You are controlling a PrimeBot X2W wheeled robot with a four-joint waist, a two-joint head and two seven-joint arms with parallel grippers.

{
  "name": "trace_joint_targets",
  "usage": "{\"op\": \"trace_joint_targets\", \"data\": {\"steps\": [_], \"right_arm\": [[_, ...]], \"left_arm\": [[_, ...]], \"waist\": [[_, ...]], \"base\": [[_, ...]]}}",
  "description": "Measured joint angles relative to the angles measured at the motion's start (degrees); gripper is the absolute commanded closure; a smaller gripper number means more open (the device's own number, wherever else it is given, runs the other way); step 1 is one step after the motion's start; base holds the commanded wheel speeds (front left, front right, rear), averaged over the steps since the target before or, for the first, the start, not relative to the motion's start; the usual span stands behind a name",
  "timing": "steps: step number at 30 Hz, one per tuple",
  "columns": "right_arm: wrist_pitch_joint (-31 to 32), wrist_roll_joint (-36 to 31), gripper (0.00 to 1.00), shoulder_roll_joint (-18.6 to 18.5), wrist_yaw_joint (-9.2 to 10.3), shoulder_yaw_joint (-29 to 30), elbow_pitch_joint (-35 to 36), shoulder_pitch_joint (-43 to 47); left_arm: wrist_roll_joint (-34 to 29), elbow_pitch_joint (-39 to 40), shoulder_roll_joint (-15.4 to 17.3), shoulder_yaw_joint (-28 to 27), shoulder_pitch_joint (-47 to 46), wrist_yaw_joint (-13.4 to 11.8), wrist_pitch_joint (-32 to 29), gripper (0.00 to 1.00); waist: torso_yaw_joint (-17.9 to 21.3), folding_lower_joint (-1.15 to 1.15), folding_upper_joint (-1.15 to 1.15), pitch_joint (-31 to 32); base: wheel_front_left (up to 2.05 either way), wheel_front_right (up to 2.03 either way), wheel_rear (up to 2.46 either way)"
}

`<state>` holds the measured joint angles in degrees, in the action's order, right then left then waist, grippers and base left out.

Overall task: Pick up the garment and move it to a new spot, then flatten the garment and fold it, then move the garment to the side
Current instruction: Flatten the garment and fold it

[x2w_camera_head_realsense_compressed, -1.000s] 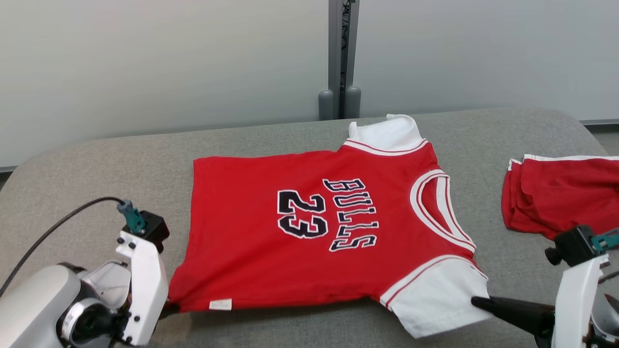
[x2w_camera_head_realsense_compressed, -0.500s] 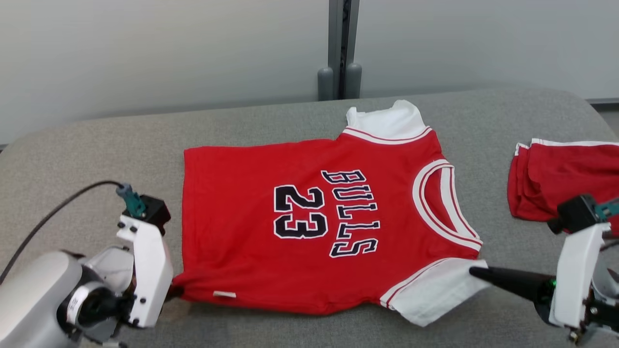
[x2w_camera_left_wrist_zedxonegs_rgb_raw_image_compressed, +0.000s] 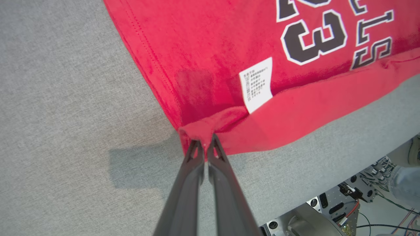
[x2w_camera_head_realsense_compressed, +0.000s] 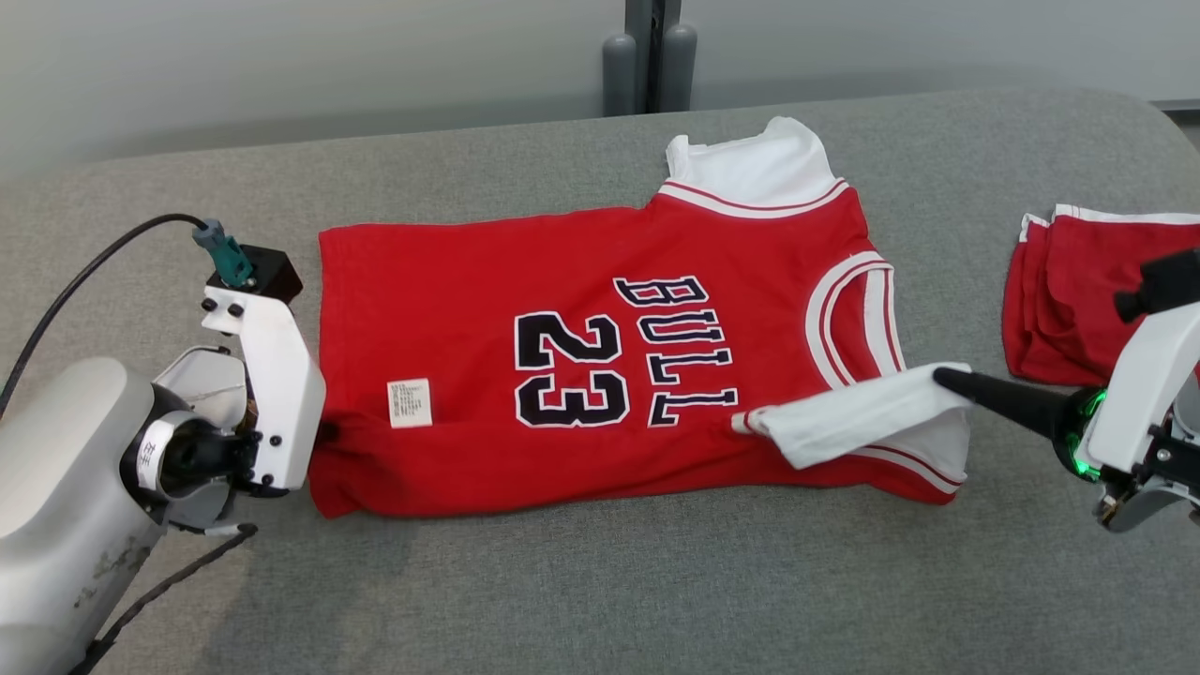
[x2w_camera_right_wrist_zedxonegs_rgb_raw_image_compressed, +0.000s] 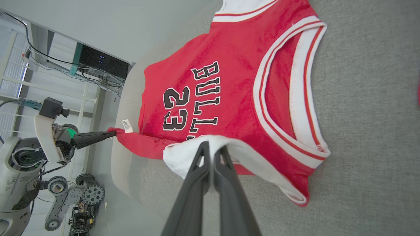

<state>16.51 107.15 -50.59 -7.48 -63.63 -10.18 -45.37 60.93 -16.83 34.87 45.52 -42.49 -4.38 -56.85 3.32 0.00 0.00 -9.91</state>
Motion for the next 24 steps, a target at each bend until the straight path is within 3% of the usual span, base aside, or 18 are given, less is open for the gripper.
{"op": "trace_joint_targets", "data": {"steps": [13,24], "right_arm": [[1.5,-3.5,1.0,6.8,0.0,3.0,-10.3,-3.6],[2.0,-6.5,1.0,10.5,0.0,4.3,-13.3,-3.9]], "left_arm": [[-2.4,-8.0,-3.4,0.4,-5.1,1.9,3.2,1.0],[-2.5,-12.2,-5.3,0.6,-6.2,3.3,4.9,1.0]], "waist": [[0.9,0.0,0.0,-3.3],[0.3,0.0,0.0,-3.6]], "base": [[0.0,0.0,0.0],[0.0,0.0,0.0]]}}
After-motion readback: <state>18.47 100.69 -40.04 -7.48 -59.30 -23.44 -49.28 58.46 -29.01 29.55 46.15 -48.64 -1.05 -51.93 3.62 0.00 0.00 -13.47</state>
